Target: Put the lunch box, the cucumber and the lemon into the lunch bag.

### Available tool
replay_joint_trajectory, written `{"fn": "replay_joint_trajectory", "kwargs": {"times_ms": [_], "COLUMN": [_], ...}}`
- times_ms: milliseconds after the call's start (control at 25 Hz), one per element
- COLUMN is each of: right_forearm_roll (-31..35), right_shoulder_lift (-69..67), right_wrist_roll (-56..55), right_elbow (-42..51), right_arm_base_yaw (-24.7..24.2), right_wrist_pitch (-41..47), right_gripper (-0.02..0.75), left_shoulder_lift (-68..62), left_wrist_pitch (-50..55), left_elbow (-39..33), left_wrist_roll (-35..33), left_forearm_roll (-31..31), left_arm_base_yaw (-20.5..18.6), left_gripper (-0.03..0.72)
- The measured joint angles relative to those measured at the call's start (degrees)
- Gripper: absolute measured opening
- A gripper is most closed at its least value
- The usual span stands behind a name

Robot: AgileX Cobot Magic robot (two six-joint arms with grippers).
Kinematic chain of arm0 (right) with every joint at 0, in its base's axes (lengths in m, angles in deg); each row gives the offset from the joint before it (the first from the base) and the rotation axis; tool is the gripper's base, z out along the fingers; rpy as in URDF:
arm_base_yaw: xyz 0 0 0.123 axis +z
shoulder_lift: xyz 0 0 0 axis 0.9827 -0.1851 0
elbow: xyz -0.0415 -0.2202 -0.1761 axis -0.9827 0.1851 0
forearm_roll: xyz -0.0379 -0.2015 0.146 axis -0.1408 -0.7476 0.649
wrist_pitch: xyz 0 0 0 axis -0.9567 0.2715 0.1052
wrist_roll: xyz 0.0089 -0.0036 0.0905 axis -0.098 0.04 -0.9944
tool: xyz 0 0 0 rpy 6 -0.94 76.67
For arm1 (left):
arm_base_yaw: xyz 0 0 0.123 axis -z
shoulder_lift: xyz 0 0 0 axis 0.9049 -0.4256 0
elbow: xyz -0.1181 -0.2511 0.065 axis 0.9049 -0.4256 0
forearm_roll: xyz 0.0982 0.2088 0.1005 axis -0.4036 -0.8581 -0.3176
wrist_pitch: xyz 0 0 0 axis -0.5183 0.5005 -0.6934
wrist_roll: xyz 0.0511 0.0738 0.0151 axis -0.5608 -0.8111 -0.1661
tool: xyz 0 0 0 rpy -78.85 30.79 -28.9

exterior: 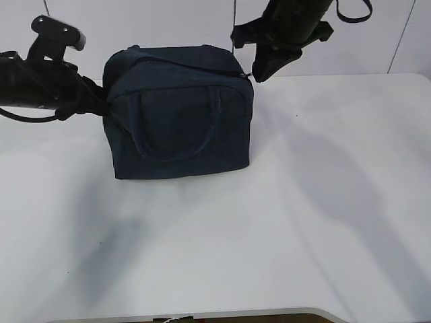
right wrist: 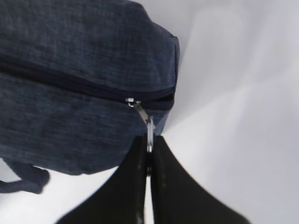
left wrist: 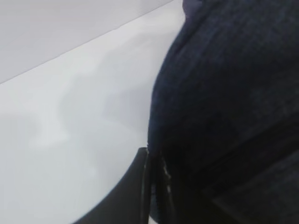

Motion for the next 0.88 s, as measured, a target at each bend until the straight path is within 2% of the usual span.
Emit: {"fn": "replay_joint_trajectory", "kwargs": {"times_ms": [240, 480, 720, 880], "right_forearm_roll": [2.64, 5.87, 17.09, 22.84], "right_shoulder_lift": [0.21, 0.21, 0.21, -0.34], "right_wrist_roll": [-9.55, -23.30, -25.59, -25.79], "right_elbow": [0.00, 0.00, 0.00, 0.00], "right_arm_base_yaw": [-0.12, -2.83, -7.12, -8.02], "right_wrist_pitch": [0.00, 0.00, 0.00, 0.00], "right_gripper": [0.005, 0.005, 0.005, 0.005], "left_shoulder_lift": [0.00, 0.00, 0.00, 0.00], "left_wrist_pitch": [1.17, 1.63, 1.84, 2.15], "left_elbow": [0.00, 0.00, 0.00, 0.00], "left_wrist_roll": [0.00, 0.00, 0.00, 0.00], "left_forearm_roll": [0.00, 0.00, 0.00, 0.00], "left_arm_base_yaw": [0.00, 0.00, 0.00, 0.00], "left_gripper": [-0.023, -0.023, -0.023, -0.023]}}
